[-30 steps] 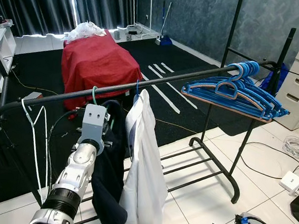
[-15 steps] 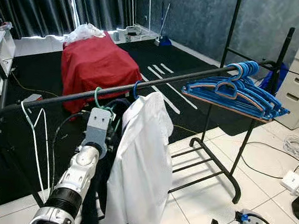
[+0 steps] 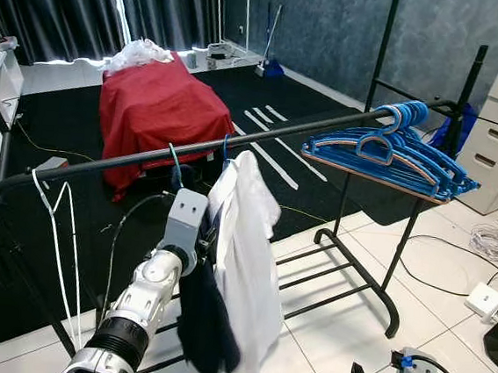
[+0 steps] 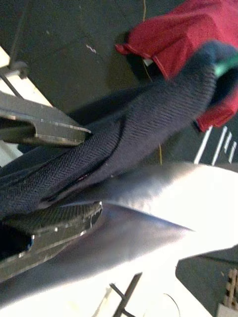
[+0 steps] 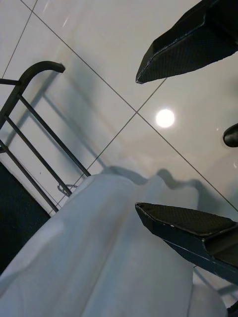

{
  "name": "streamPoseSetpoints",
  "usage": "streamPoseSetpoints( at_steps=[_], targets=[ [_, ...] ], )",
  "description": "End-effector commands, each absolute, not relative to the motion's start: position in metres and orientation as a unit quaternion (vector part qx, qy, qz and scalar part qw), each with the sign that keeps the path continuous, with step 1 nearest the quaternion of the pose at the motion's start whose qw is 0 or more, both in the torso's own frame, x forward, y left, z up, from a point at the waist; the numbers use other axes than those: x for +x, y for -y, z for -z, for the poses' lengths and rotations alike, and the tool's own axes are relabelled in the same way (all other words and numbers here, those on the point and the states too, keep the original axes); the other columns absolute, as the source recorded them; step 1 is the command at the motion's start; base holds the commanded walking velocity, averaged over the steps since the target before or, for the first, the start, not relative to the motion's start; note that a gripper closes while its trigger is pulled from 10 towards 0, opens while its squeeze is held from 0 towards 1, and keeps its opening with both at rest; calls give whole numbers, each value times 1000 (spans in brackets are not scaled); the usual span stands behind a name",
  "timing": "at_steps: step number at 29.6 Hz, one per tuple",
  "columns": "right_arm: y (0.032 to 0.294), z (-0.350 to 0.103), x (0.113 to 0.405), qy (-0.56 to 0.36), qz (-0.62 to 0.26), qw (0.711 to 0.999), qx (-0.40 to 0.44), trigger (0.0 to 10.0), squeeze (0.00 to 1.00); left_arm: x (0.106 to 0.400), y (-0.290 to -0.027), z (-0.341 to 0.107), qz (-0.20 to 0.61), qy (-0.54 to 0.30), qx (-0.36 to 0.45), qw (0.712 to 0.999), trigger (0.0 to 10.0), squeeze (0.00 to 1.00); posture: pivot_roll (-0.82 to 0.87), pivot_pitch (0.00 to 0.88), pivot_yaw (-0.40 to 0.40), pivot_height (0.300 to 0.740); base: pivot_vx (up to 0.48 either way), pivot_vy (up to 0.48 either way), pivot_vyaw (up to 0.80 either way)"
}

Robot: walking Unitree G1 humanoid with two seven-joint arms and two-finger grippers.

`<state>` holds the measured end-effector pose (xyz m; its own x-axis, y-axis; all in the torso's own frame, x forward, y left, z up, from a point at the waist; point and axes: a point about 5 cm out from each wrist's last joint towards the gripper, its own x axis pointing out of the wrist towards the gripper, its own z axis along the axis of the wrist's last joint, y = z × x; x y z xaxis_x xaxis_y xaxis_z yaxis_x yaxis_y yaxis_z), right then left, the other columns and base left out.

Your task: Hang hanger

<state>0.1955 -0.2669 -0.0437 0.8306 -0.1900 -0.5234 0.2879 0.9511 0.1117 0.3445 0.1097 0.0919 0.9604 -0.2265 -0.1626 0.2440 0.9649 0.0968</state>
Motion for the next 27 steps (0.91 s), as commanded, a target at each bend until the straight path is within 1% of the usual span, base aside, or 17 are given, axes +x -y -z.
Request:
streamPoseSetpoints(
  at_steps=[1, 12, 14, 17, 18, 19, 20, 21, 23, 24, 26, 27],
  targets=[
    [262, 44, 197, -261, 123, 952, 98, 10000, 0, 344, -116, -85, 114, -98, 74, 986, 0, 0, -136, 0, 52, 740, 0, 0, 0],
    [263, 44, 197, -262, 124, 952, 99, 10000, 0, 351, -134, -92, 59, -94, 94, 989, 0, 0, -136, 0, 52, 740, 0, 0, 0],
    [263, 44, 197, -263, 124, 952, 99, 10000, 0, 358, -153, -118, 9, -36, 80, 996, 0, 0, -132, 0, 48, 740, 0, 0, 0],
    [264, 44, 197, -263, 124, 952, 99, 10000, 0, 360, -159, -128, -5, -14, 73, 997, 0, 0, -132, 0, 48, 740, 0, 0, 0],
    [264, 44, 197, -264, 124, 951, 99, 10000, 0, 361, -166, -143, -8, 23, 55, 998, 0, 0, -130, 0, 45, 740, 0, 0, 0],
    [264, 44, 197, -264, 124, 951, 99, 10000, 0, 361, -166, -143, -8, 23, 55, 998, 0, 0, -130, 0, 45, 740, 0, 0, 0],
    [264, 44, 198, -264, 124, 951, 99, 10000, 0, 360, -178, -156, -15, 54, 49, 997, 0, 0, -127, 0, 43, 740, 0, 0, 0],
    [264, 44, 198, -264, 124, 951, 99, 10000, 0, 360, -178, -156, -15, 54, 49, 997, 0, 0, -127, 0, 43, 740, 0, 0, 0],
    [265, 44, 198, -266, 123, 951, 99, 10000, 0, 350, -216, -177, -40, 104, 41, 993, 0, 0, -116, 0, 34, 740, 0, 0, 0],
    [265, 44, 198, -266, 123, 951, 99, 10000, 0, 350, -216, -177, -40, 104, 41, 993, 0, 0, -116, 0, 34, 740, 0, 0, 0],
    [265, 44, 198, -268, 121, 951, 99, 10000, 0, 336, -249, -179, -61, 114, 50, 990, 0, 0, -108, 0, 29, 740, 0, 0, 0],
    [266, 44, 198, -269, 121, 950, 99, 10000, 0, 330, -257, -177, -65, 113, 54, 990, 0, 0, -108, 0, 29, 740, 0, 0, 0]
  ],
)
